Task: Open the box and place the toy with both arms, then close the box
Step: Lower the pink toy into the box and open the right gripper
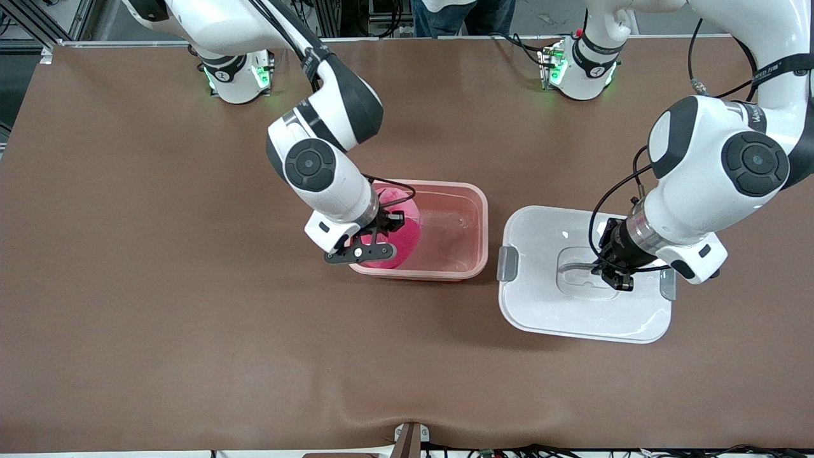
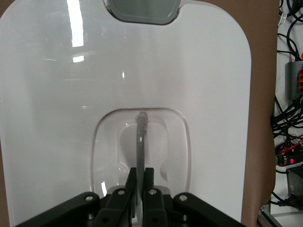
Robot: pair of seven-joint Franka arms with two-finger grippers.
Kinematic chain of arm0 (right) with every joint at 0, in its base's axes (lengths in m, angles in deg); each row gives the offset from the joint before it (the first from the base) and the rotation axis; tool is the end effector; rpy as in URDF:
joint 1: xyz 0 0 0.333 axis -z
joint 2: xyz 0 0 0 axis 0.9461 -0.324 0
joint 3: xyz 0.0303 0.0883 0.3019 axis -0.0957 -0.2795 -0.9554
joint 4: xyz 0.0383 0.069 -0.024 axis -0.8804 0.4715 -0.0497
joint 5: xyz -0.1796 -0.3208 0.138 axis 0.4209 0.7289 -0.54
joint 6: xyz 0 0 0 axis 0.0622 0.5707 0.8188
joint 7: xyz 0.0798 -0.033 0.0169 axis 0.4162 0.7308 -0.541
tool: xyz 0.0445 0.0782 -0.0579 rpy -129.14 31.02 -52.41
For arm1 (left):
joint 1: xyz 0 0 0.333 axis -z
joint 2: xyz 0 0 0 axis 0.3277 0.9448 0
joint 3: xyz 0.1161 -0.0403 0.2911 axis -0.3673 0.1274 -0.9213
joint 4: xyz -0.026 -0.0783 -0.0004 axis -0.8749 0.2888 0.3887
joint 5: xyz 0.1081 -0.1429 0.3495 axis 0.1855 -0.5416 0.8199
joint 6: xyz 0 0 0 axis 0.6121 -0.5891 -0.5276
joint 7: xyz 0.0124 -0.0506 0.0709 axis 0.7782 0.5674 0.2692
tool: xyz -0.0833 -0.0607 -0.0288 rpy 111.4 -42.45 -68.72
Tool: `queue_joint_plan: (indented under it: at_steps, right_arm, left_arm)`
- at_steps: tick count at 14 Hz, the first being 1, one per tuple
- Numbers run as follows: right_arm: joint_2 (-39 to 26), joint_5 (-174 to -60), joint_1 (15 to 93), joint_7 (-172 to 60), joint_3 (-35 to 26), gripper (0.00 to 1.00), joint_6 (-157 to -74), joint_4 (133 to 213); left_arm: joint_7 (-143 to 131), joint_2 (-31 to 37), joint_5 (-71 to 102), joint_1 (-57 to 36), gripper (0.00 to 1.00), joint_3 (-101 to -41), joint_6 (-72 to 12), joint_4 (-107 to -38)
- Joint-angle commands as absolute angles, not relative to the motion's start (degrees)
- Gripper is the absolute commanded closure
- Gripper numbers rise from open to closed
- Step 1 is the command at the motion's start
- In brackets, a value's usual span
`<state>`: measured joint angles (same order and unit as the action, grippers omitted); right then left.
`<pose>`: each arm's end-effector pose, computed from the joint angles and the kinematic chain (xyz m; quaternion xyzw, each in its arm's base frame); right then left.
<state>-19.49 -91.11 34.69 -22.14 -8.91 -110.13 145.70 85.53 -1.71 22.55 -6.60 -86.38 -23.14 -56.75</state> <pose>0.5896 0.4422 0.3929 -0.9956 -0.0288 0.0343 0.0818 0.6570 -0.1777 0.4816 0.7466 0.6634 0.0044 0.0507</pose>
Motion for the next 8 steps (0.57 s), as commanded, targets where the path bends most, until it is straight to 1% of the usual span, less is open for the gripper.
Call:
queue_joint_plan:
  at_steps: [1, 3, 7, 8]
  right_arm:
    - [-21.0, -88.7, 33.2, -20.8, -8.4, 1.00, -112.4, 146.0]
    - [-21.7, -88.6, 32.7, -20.8, -8.3, 1.00, -115.2, 147.3]
    - [-23.9, -86.0, 30.5, -20.0, -8.2, 1.00, -115.6, 147.4]
    - [-24.6, -84.8, 30.1, -18.4, -8.3, 1.00, -117.0, 147.4]
  left_arm:
    - [84.0, -4.1, 21.2, -7.5, 1.00, -85.9, -23.1, -59.2]
    - [84.0, -5.2, 21.2, -7.5, 1.00, -85.9, -23.2, -60.5]
    - [83.5, -5.3, 21.3, -8.0, 1.00, -85.9, -23.3, -60.7]
    - [83.5, -5.3, 21.3, -8.1, 1.00, -85.9, -23.3, -60.7]
